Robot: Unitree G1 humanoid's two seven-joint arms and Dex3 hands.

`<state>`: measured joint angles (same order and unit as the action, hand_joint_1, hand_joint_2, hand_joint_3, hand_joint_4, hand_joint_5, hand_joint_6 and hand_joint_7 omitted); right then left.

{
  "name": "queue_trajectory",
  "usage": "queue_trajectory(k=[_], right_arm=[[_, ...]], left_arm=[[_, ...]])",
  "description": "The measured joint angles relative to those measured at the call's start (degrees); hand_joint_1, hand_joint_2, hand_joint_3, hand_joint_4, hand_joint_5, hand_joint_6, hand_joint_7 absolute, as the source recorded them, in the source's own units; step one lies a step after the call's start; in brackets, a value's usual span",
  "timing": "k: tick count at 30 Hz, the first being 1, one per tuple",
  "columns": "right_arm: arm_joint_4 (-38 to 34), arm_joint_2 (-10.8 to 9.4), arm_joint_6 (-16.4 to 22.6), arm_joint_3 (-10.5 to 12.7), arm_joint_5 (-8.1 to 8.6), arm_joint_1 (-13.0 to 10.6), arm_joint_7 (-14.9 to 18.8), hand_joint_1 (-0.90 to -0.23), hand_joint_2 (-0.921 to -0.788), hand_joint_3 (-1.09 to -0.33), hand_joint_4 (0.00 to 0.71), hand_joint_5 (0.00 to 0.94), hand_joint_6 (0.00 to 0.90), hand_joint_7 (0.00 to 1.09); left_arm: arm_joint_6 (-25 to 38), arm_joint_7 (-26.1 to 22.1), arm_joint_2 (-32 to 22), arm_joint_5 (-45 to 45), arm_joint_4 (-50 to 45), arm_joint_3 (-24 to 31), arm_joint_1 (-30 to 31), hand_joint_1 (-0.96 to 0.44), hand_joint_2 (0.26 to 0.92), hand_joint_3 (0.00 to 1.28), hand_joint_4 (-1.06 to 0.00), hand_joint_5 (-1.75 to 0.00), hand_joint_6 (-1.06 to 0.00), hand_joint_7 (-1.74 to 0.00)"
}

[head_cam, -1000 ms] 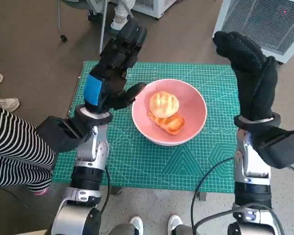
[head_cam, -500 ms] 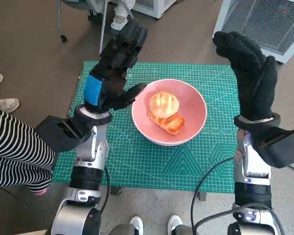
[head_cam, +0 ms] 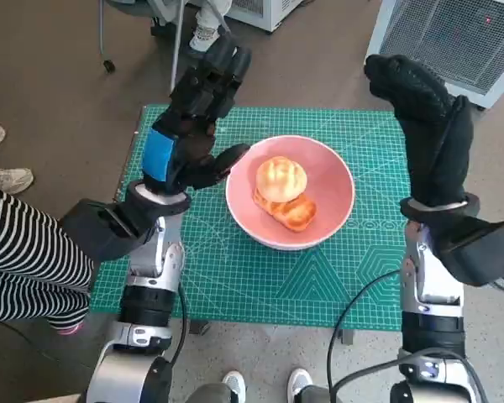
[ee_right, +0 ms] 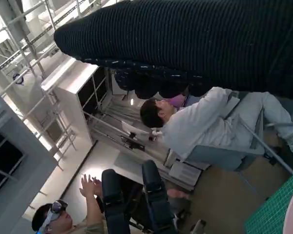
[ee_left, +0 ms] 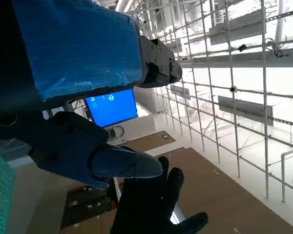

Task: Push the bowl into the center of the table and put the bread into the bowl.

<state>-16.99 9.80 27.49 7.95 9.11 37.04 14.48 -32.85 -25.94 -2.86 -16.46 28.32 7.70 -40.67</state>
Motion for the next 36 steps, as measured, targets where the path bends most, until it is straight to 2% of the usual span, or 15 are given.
queue_trajectory(k=[4, 7, 10, 36], right_arm=[[-0.2, 0.0, 0.0, 0.0, 0.0, 0.0, 0.0, -0.701, -0.921, -0.771, 0.166, 0.001, 0.006, 0.56], [-0.4, 0.0, 0.0, -0.1, -0.01, 0.1, 0.0, -0.705, -0.921, -0.772, 0.165, 0.001, 0.005, 0.56], [-0.6, 0.0, 0.1, -0.1, -0.02, 0.1, 0.0, -0.707, -0.921, -0.773, 0.165, 0.001, 0.004, 0.56], [-1.4, 0.1, 0.6, -0.2, 0.04, 0.2, 0.2, -0.702, -0.921, -0.774, 0.167, 0.001, 0.004, 0.56]], left_arm=[[0.0, 0.0, -0.1, 0.0, 0.0, 0.0, 0.1, -0.55, 0.921, 0.22, -0.2, -0.01, -0.21, -0.12], [0.0, 0.1, -0.1, 0.0, 0.0, 0.0, 0.1, -0.55, 0.921, 0.22, -0.2, -0.01, -0.07, -0.41], [0.0, 0.2, -0.1, 0.0, 0.0, 0.0, 0.1, -0.55, 0.921, 0.22, -0.2, -0.01, -0.02, -0.5], [-0.2, 0.6, 0.0, 0.0, 0.0, 0.0, 0.6, -0.54, 0.921, 0.21, -0.2, 0.0, 0.0, -0.55]])
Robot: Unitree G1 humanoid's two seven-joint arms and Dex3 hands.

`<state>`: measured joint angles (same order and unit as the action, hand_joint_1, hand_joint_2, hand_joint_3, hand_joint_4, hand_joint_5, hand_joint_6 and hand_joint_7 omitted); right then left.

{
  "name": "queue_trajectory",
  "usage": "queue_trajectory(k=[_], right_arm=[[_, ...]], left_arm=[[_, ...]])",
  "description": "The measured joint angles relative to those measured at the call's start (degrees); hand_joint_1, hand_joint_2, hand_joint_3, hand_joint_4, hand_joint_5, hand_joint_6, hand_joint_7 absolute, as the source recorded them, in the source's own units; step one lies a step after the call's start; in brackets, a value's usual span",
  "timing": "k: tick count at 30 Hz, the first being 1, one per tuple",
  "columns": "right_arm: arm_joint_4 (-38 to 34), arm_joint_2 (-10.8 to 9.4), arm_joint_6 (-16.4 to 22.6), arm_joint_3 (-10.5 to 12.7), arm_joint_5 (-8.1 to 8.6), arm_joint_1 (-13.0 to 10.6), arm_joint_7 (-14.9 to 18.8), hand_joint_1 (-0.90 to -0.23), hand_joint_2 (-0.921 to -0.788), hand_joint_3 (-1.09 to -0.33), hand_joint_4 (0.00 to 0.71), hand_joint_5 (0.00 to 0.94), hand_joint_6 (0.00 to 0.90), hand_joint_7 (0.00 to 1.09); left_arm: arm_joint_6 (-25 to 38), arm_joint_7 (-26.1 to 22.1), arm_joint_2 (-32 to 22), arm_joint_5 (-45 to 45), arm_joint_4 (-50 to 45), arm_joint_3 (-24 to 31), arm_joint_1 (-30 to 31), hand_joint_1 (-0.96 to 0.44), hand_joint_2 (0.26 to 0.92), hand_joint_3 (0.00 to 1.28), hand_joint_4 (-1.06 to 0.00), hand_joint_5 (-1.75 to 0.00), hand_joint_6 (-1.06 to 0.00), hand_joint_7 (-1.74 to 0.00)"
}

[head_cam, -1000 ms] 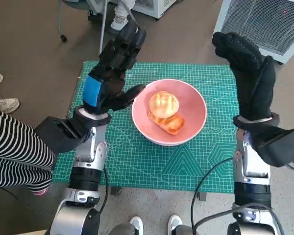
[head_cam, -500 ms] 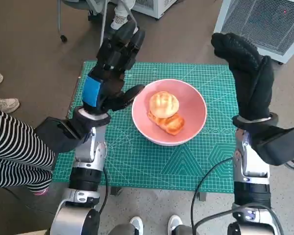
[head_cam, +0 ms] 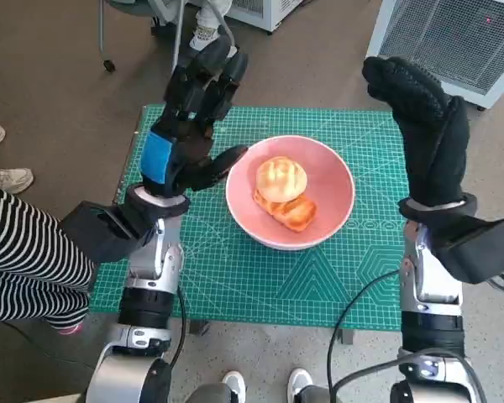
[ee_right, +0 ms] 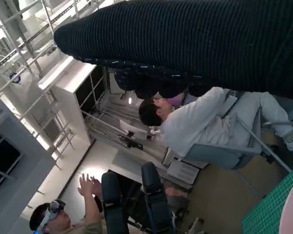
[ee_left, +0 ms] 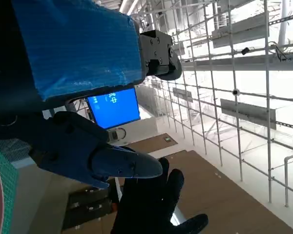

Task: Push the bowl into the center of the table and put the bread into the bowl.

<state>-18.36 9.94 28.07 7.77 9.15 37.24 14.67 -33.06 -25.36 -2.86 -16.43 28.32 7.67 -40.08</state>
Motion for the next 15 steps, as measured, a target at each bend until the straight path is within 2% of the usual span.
queue_trajectory(k=[15], right_arm=[[0.0, 0.0, 0.0, 0.0, 0.12, 0.0, 0.5, -0.706, -0.921, -0.773, 0.169, 0.002, 0.004, 0.56]], left_arm=[[-0.4, -0.1, 0.2, 0.0, 0.0, -0.2, 0.7, -0.52, 0.921, 0.22, -0.19, 0.0, 0.0, -0.53]])
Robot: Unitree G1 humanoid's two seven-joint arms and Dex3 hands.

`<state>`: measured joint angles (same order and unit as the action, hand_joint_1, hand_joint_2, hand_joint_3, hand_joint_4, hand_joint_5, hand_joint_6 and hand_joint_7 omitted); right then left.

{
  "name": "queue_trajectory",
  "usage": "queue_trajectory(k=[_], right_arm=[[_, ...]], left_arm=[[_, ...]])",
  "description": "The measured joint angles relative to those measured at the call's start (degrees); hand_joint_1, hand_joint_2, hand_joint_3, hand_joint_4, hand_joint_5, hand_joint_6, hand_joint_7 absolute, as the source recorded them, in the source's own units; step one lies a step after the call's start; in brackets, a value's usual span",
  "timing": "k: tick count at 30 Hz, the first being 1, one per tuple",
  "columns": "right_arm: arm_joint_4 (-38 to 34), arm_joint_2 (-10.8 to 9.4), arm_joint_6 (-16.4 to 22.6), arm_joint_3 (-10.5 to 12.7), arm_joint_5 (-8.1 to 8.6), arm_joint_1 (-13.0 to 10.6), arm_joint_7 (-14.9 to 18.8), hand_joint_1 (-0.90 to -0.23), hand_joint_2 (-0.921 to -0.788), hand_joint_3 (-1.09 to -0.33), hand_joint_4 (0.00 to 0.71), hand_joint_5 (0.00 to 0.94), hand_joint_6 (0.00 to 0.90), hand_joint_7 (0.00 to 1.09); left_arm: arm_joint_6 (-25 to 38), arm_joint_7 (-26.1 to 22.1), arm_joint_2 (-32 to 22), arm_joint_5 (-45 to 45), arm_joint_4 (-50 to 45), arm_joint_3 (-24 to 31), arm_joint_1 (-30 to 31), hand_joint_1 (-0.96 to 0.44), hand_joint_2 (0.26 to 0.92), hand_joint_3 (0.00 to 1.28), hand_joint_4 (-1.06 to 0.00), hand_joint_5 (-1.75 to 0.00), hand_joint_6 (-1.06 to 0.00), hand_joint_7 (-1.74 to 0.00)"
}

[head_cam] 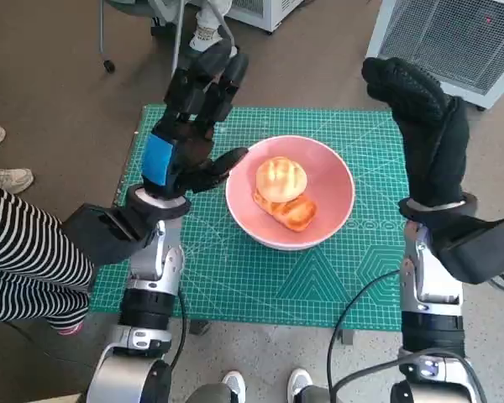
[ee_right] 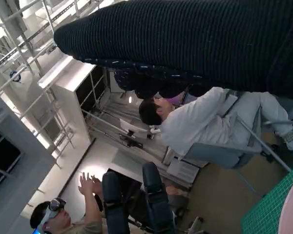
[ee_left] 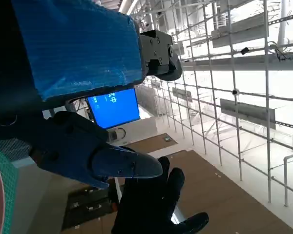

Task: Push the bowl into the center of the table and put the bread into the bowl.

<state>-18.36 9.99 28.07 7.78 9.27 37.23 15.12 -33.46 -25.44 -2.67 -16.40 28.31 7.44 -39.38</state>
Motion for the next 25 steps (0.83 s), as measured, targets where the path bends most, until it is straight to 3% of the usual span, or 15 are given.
queue_trajectory(k=[25], right_arm=[[0.1, 0.0, 0.0, 0.0, 0.11, 0.0, 0.1, -0.71, -0.921, -0.772, 0.17, 0.001, 0.004, 0.55]], left_arm=[[0.2, -1.1, -0.1, 0.0, -0.4, -0.1, 0.6, -0.51, 0.921, 0.22, -0.18, 0.0, 0.0, -0.54]])
